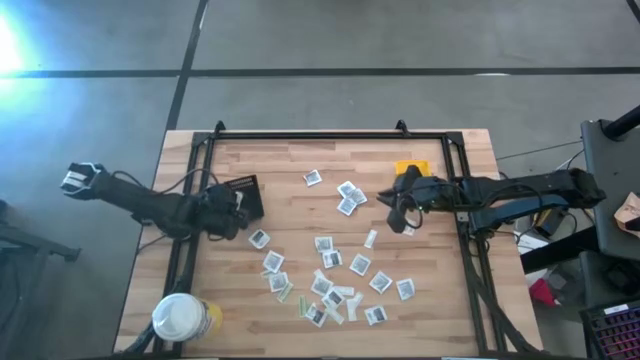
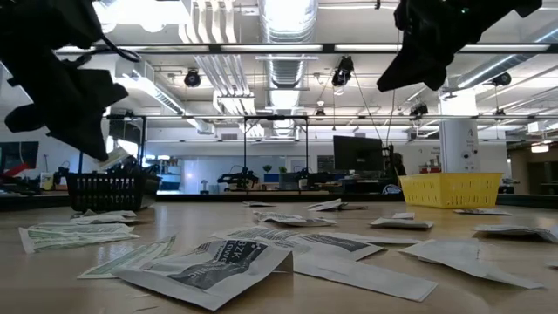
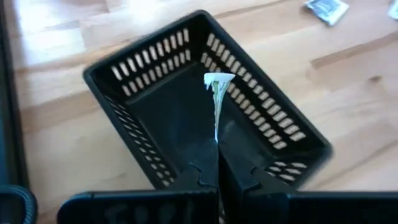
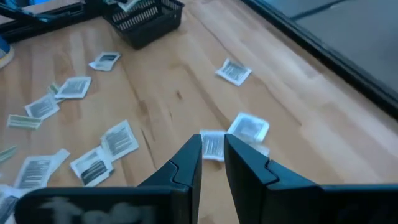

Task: Pick & Place First Aid Supplies
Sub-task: Put the green bandage into the black bin

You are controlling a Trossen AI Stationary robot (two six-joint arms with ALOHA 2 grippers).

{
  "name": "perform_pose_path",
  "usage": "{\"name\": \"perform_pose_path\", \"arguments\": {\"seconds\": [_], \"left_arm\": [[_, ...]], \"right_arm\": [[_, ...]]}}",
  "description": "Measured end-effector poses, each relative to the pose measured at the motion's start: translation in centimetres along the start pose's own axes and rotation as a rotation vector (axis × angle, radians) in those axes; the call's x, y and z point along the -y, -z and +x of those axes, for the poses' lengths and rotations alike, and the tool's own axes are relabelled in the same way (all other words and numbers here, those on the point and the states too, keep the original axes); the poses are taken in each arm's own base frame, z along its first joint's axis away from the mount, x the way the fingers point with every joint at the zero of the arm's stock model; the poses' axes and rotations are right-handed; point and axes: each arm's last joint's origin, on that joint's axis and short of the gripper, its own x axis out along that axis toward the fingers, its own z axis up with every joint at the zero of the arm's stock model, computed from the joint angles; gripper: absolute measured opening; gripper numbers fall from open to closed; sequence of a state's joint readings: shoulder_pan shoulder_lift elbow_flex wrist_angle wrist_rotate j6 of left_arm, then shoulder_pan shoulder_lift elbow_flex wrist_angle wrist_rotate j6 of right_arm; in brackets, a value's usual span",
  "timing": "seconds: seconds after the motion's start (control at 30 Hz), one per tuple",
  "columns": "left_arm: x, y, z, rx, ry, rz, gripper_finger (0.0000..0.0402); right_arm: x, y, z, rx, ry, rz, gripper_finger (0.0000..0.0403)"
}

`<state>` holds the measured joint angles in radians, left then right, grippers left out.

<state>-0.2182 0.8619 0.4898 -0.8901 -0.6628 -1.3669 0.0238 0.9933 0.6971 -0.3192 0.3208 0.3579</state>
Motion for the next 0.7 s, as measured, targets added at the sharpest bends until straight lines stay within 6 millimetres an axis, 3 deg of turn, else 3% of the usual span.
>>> {"name": "perform_pose_path", "arguments": {"seconds": [0.5, 0.7], "left_arm": [[0.4, -1.7, 1.8, -0.058, 0.004, 0.1, 0.0], [0.5, -1.7, 2.4, -0.077, -0.032, 0.13, 0.0]], "right_arm": [[-1.2, 0.8, 4.3, -0.046, 0.019, -0.078, 0.0063], [-1.5, 0.9, 5.0, -0.063, 0.018, -0.069, 0.0063]]}}
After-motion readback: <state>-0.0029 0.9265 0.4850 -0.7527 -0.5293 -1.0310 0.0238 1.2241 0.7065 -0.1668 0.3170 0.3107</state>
